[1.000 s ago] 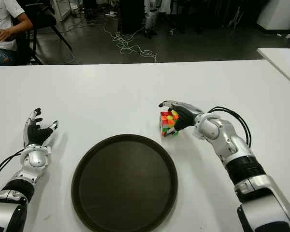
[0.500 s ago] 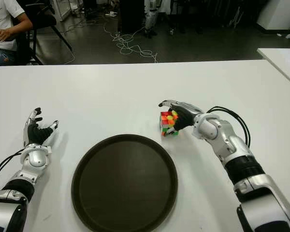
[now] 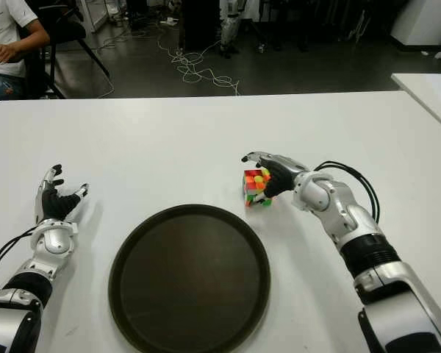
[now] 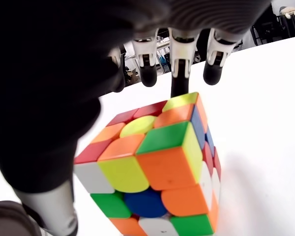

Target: Pick up the Rubik's Cube and put it in the plate

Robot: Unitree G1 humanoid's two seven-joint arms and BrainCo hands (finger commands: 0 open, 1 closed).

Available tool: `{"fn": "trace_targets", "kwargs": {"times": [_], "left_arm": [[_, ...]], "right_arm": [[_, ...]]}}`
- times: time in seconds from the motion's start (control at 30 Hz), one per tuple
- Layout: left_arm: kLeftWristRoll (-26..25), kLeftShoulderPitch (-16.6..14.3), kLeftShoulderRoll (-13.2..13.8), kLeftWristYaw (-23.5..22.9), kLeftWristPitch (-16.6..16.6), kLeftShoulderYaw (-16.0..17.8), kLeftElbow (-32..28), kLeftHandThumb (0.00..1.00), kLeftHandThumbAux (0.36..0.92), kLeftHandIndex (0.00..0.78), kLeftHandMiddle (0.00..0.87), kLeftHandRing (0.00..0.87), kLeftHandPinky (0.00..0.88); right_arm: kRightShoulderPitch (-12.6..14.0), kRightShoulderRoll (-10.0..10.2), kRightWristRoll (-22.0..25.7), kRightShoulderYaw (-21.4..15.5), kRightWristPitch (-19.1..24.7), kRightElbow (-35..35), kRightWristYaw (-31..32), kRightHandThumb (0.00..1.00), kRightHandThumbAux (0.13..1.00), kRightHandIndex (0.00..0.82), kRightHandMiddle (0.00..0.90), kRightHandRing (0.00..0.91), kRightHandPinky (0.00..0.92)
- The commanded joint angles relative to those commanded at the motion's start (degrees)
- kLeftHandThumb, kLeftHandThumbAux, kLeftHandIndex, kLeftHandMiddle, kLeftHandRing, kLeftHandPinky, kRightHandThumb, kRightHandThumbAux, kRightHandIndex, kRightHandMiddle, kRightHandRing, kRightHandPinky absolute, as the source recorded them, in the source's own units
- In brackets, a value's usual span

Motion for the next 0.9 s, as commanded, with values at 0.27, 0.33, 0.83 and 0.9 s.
{"fn": "trace_targets", "kwargs": {"times": [0.27, 0.33, 0.83, 0.9], "left_arm": [[0.01, -0.06, 0.05, 0.03, 0.16, 0.02, 0.01, 0.163, 0.736, 0.102, 0.153, 0.170, 0.204], [-0.04, -0.11, 0.07, 0.03, 0.29, 0.08, 0.13, 0.173, 0.733, 0.102, 0.149, 0.166, 0.202], [-0.29, -0.11, 0.05, -0.33, 0.40, 0.28, 0.08, 0.179, 0.730, 0.106, 0.161, 0.178, 0.218], [-0.35, -0.09, 0.01, -0.31, 0.37, 0.33, 0.04, 0.175, 0.730, 0.107, 0.163, 0.184, 0.232]], "right_arm": [[0.08, 0.53, 0.32, 0.14, -0.29, 0.81, -0.19, 0.000, 0.786, 0.011, 0.097, 0.192, 0.053], [0.07, 0.61, 0.49, 0.04, -0.50, 0.98, -0.27, 0.000, 0.785, 0.009, 0.098, 0.203, 0.052], [0.54, 1.83, 0.93, -0.53, -0.94, 2.52, -2.79, 0.000, 0.761, 0.024, 0.114, 0.223, 0.128], [0.63, 1.96, 1.17, -0.63, -1.07, 2.71, -2.92, 0.000, 0.750, 0.030, 0.110, 0.194, 0.119]]}}
